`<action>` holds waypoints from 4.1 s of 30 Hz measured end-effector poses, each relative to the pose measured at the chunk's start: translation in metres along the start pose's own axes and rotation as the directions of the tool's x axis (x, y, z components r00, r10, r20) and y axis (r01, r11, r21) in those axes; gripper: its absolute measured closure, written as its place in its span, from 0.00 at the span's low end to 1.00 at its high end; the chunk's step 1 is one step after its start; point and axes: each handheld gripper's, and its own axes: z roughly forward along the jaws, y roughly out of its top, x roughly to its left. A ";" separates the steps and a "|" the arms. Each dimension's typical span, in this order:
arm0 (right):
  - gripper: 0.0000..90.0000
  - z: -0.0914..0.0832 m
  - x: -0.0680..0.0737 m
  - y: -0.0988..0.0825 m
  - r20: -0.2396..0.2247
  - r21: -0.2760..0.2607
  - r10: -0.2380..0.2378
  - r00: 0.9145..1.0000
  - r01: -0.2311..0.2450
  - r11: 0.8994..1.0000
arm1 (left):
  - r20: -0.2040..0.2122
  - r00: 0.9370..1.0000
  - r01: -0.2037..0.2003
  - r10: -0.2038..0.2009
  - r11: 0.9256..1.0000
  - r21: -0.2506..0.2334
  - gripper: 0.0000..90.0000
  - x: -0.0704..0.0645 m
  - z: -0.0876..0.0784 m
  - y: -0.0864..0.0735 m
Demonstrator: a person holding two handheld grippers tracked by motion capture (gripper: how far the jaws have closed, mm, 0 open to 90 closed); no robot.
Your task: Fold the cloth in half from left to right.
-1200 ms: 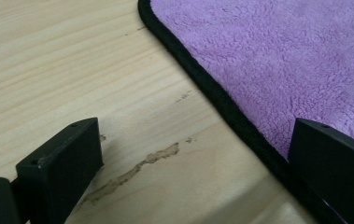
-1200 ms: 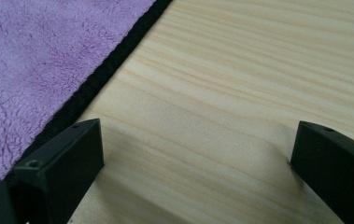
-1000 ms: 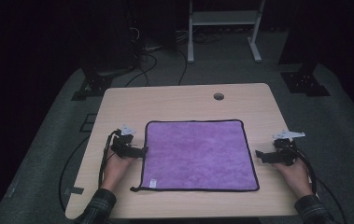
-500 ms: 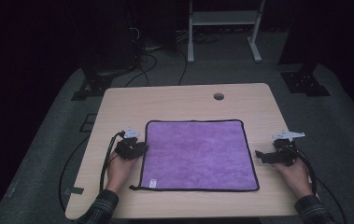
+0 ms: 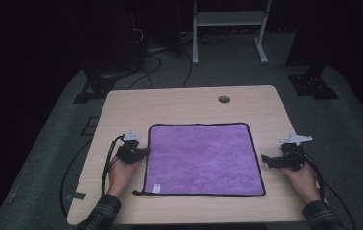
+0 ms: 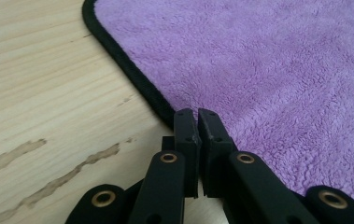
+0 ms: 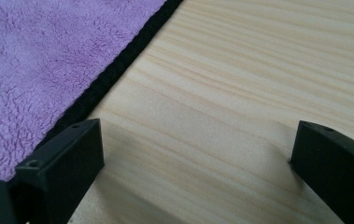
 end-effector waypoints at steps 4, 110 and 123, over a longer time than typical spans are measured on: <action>0.02 0.000 0.000 0.000 0.000 0.000 -0.001 1.000 0.001 1.000 | -0.009 1.000 0.002 -0.002 1.000 -0.003 0.97 0.005 -0.005 0.000; 0.01 0.001 0.001 0.001 -0.011 0.003 -0.008 1.000 0.008 1.000 | 0.501 0.858 -0.038 0.114 0.987 -0.158 0.97 -0.137 0.104 0.119; 0.01 0.001 0.001 0.001 -0.011 0.004 -0.007 1.000 0.007 1.000 | 0.541 0.833 -0.060 0.118 0.991 -0.123 0.97 -0.163 0.131 0.126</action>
